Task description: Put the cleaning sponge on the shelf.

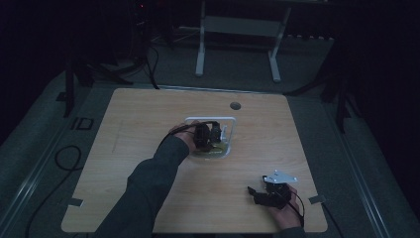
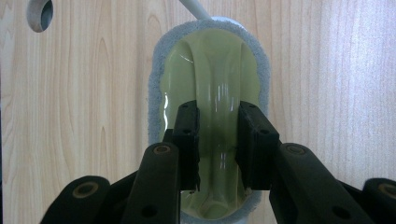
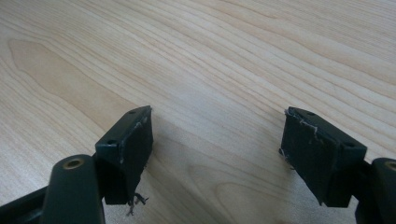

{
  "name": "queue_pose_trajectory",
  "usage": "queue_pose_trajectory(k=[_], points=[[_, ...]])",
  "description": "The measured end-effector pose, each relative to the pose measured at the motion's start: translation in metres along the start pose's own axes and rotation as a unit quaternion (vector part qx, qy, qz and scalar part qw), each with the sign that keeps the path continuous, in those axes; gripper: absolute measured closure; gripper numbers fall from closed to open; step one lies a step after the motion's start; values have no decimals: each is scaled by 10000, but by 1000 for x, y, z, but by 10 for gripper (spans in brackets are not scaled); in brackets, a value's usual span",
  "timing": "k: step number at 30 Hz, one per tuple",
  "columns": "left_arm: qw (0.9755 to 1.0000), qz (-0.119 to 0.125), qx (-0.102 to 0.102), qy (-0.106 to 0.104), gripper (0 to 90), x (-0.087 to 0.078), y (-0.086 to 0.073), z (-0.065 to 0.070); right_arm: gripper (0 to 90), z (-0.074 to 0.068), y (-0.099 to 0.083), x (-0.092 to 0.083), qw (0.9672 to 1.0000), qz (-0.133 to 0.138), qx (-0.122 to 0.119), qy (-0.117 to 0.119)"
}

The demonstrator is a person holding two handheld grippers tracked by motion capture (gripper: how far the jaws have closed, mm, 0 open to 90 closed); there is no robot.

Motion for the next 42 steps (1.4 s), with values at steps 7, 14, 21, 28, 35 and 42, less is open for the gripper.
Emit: queue_pose_trajectory(k=[7, 14, 21, 28, 35, 42], points=[[10000, -11, -26, 56, 712, 2, -1, -3, 245, 0, 0, 0, 10000, -1, -3, 0], [9999, -56, -63, 128, 711, 3, -1, -5, 245, 0, 0, 0, 10000, -1, -6, 0], [9997, -97, -105, 184, 691, 4, -2, -6, 246, 0, 0, 0, 10000, 0, -6, 0], [9994, -95, -132, 290, 647, 4, -1, -7, 246, 0, 0, 0, 10000, 1, -6, 0], [9993, -82, -182, 319, 622, 1, -1, -6, 245, 0, 0, 0, 10000, -1, -7, -1], [9988, -86, -261, 417, 608, -2, -4, -6, 246, 0, 0, 0, 10000, 0, -6, -2]])
Point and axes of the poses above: each handheld gripper's, and its own axes: x roughly forward along the jaws, y roughly out of its top, z roughly to its right, the point moved 10 cm from there along x, roughly forward along the jaws, and after that the axes turned 13 degrees about -y, right-handed, at the moved point
